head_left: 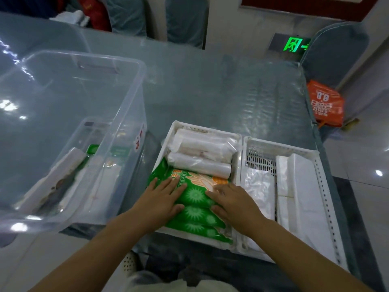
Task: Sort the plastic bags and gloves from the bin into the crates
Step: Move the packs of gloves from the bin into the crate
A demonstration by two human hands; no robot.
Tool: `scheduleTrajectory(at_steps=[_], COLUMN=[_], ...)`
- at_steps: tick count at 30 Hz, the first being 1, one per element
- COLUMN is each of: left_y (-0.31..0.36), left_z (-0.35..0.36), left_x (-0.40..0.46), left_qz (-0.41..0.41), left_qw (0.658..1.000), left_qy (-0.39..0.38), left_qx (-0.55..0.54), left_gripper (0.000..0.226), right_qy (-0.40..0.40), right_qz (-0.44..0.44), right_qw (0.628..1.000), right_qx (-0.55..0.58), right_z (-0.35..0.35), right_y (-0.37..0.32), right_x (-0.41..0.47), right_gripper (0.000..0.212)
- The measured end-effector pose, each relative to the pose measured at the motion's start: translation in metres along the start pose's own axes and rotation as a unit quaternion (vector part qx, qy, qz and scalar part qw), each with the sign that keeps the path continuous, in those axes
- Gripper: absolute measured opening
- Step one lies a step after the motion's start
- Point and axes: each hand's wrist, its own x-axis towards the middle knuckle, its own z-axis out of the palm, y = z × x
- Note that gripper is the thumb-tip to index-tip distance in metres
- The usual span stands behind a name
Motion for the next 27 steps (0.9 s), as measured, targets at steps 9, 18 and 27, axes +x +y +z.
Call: scheduleTrajectory(at_steps=[9, 18, 27], left_y=[-0.011, -0.010, -0.018], left_z=[0.007, -0.040, -0.037], left_x=[0.004, 0.033, 0.034], left_qz=[0.005, -0.062, -0.072], left_qw=[1.000, 0.974, 0.960], left_qy=[0.013, 0.200, 0.249], left_qx=[-0.011, -0.084, -0.106], left_gripper=[0.066, 0.049, 0.029], right_qy=[-0.027, 0.204, 0.063], right_qz=[-0.019, 0.043, 0.136], right_qw=[0.999, 0.978, 0.988], right_qx=[0.009, 0.001, -0.043], right_z=[-0.006, -0.054, -0.023], right_y=[0.003, 0.028, 0.056], right_x=[0.002, 0.076, 0.131], right_gripper=[0.044, 0.029, 0.045])
